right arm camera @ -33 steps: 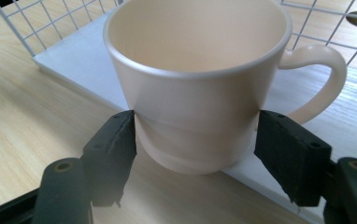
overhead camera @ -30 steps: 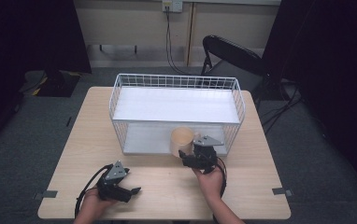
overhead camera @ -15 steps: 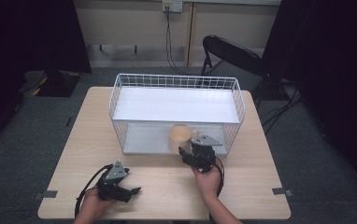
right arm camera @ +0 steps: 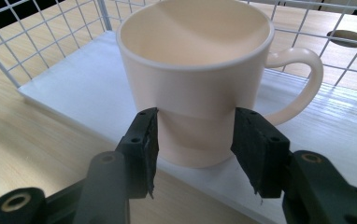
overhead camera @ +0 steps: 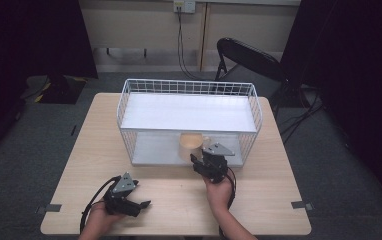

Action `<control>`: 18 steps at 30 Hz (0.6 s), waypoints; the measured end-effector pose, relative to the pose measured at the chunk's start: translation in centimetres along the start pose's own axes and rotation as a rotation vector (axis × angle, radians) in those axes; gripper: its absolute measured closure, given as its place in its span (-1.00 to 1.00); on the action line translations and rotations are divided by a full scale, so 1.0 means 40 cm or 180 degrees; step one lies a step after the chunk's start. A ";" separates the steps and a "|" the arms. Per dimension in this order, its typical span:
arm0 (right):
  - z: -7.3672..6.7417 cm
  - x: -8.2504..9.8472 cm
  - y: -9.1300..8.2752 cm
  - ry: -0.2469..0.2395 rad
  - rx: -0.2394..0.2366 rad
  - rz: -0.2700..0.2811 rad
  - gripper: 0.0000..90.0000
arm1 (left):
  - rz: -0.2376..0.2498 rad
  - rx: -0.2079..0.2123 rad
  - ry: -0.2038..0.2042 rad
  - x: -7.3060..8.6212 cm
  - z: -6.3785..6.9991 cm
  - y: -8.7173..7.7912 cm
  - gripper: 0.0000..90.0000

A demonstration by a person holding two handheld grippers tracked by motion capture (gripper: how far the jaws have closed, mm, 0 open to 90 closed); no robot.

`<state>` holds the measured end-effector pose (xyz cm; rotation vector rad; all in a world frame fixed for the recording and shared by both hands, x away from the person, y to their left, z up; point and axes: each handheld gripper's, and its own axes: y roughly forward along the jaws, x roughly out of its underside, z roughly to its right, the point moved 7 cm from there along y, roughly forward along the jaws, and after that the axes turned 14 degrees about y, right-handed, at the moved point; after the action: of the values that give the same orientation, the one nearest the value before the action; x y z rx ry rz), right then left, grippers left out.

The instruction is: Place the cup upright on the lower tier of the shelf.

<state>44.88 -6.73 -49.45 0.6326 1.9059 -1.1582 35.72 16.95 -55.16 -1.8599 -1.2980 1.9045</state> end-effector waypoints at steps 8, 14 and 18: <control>-0.001 -0.005 0.014 0.0015 0.0036 0.0043 0.16 | 0.0000 0.0001 0.0001 0.000 0.000 0.000 -0.69; 0.002 -0.011 0.025 0.0022 0.0049 0.0050 0.16 | -0.0001 0.0001 0.0002 0.000 0.000 0.000 -0.69; 0.004 -0.015 0.031 0.0026 0.0042 0.0037 0.16 | 0.0000 0.0001 0.0001 0.000 0.000 0.000 -0.69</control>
<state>46.19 -6.30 -49.62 0.6557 1.9004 -1.1632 35.72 16.95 -55.16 -1.8600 -1.2976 1.9043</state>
